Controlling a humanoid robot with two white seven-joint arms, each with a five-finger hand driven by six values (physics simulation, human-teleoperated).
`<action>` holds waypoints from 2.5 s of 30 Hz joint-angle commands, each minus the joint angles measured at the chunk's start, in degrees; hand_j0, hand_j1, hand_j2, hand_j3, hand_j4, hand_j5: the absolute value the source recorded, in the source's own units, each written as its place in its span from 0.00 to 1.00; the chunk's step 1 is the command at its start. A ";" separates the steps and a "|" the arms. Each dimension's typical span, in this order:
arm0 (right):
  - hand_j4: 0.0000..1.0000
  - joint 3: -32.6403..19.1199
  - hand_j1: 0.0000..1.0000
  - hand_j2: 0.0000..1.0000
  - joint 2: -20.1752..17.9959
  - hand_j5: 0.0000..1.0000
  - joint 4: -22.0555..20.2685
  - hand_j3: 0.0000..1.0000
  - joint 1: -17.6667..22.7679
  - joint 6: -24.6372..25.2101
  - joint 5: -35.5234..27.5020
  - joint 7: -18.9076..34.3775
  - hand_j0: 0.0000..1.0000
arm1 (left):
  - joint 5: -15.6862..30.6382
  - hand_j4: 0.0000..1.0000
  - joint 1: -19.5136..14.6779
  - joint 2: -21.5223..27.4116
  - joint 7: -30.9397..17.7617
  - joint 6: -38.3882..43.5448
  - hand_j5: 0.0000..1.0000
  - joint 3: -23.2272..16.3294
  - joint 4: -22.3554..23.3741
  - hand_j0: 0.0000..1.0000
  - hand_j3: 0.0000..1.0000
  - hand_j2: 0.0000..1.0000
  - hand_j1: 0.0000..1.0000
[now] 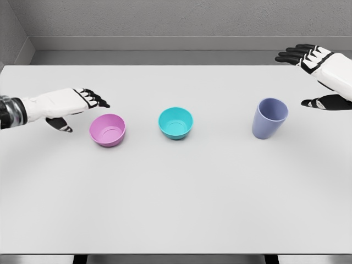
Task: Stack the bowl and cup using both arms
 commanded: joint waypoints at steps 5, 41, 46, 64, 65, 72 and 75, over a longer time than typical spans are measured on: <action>1.00 -0.08 1.00 1.00 -0.10 1.00 -0.67 1.00 0.00 -0.01 -0.32 -0.03 1.00 | -0.02 1.00 -0.97 -2.58 -1.09 0.10 1.00 -2.04 -0.48 1.00 1.00 1.00 1.00; 1.00 0.27 1.00 1.00 0.42 1.00 -0.76 1.00 0.18 0.60 -0.50 -0.12 1.00 | -1.25 0.83 -2.37 -3.46 -1.09 0.10 0.83 -5.73 -0.39 0.83 0.83 0.83 0.83; 1.00 0.28 1.00 1.00 0.42 1.00 -0.76 1.00 0.18 0.60 -0.50 -0.11 1.00 | -1.34 0.63 -2.37 -3.72 -1.09 0.10 0.63 -6.17 -0.57 0.63 0.63 0.63 0.63; 1.00 0.36 1.00 1.00 0.42 1.00 -0.76 1.00 0.18 0.60 -0.50 -0.03 1.00 | 2.36 0.53 -4.48 -5.48 -0.65 0.10 0.53 -5.12 -0.57 0.53 0.53 0.53 0.53; 1.00 0.36 1.00 1.00 0.42 1.00 -0.76 1.00 0.18 0.69 -0.50 -0.03 1.00 | 2.44 0.53 -5.18 -5.92 -0.65 0.10 0.53 -5.12 -0.57 0.53 0.53 0.53 0.53; 1.00 0.36 1.00 1.00 0.42 1.00 -0.85 1.00 0.18 0.60 -0.50 -0.11 1.00 | 2.97 0.53 -6.77 -10.58 -0.65 0.10 0.53 -3.10 -0.57 0.53 0.53 0.53 0.53; 1.00 0.36 1.00 1.00 0.42 1.00 -0.85 1.00 0.18 0.60 -0.50 -0.12 1.00 | 2.44 0.53 -6.94 -13.04 -0.92 0.10 0.53 -3.10 -0.57 0.53 0.53 0.53 0.53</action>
